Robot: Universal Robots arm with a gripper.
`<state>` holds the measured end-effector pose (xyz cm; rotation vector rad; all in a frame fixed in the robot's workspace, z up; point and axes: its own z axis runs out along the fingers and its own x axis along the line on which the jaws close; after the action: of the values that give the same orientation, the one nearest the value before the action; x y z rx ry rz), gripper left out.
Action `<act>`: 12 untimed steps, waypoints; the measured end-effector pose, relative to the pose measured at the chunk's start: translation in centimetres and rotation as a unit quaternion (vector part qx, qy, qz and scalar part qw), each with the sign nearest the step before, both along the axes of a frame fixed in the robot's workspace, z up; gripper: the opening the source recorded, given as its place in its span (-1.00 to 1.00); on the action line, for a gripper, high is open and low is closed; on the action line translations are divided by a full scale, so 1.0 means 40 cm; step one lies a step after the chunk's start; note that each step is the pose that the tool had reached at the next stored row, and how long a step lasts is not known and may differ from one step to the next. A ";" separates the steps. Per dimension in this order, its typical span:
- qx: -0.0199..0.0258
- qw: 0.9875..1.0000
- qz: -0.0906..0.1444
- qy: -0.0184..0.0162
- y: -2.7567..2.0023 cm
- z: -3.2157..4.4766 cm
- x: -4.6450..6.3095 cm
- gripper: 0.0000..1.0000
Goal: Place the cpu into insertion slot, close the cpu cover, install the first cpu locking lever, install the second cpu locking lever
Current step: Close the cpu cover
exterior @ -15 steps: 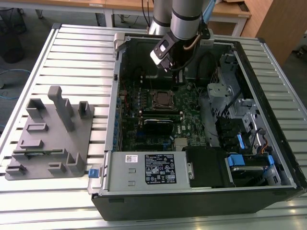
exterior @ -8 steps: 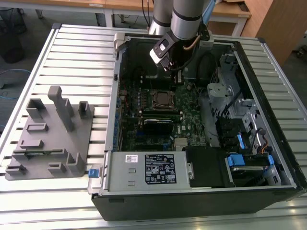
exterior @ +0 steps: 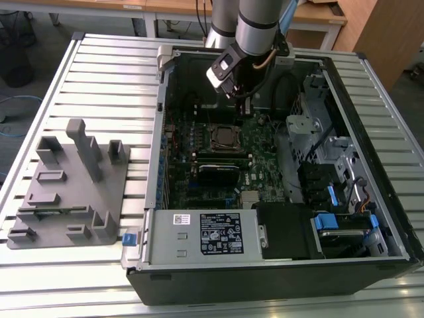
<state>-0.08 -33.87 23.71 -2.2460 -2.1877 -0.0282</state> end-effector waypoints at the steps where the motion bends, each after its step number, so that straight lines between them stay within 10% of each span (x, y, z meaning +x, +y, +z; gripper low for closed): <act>1: 0.000 1.000 0.000 0.000 0.000 0.000 -0.001 -0.80; 12: 0.000 1.000 0.000 0.000 0.000 -0.001 -0.004 -0.80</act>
<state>-0.23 -33.86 23.67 -2.2467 -2.1880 -0.0271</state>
